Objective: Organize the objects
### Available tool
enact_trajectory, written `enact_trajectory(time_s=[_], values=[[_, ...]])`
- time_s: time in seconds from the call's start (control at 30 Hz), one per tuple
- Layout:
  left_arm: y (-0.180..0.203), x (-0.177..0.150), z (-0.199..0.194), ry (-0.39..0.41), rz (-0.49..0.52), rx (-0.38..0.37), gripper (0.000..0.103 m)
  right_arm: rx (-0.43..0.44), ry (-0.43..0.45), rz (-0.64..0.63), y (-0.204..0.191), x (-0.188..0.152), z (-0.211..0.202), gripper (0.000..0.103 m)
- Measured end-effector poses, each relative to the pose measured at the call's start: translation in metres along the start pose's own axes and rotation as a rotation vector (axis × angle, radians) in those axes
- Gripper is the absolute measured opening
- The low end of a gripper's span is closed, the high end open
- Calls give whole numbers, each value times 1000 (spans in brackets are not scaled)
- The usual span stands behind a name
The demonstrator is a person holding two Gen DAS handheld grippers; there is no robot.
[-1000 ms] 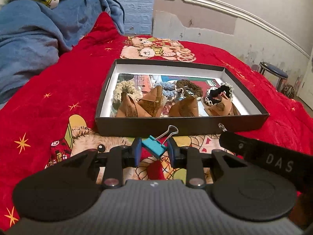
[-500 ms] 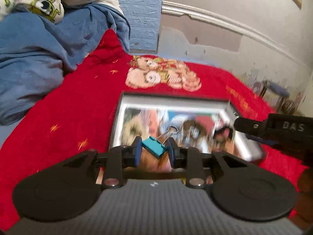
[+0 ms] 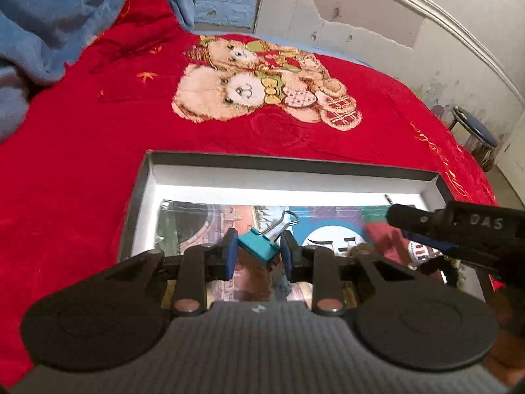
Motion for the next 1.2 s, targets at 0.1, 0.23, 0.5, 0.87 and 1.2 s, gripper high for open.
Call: enact_trajectory(time_s=[0.1,0.23,0.5,0.87,1.2], values=[[-1,0,0,19,-2,-13,48,-16,-21,-67,-8,-1,11,27],[-5,2,-1,35,-46,-46,54,-31,-30,-160,-21,-3,11,27],[-9,15,-30,104,-11,-90,81,12,6,-127,-22,1,-5,45],[23,25,-141,322,129,-13,92,74,152,-56,-28,25,-98,67],[45,-18,-252,442,185,96,103,0,291,-326,-78,-3,-226,103]])
Point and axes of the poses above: each gripper's, at about its wrist camera, not at the fingertips, and z roughly the way its jaws point, y to its right, x to its top, the point moved 4 cm from there along z, roughly the way its jaws point, and after that the axes turned 12 degrees about -z, right-handed, at the moved point
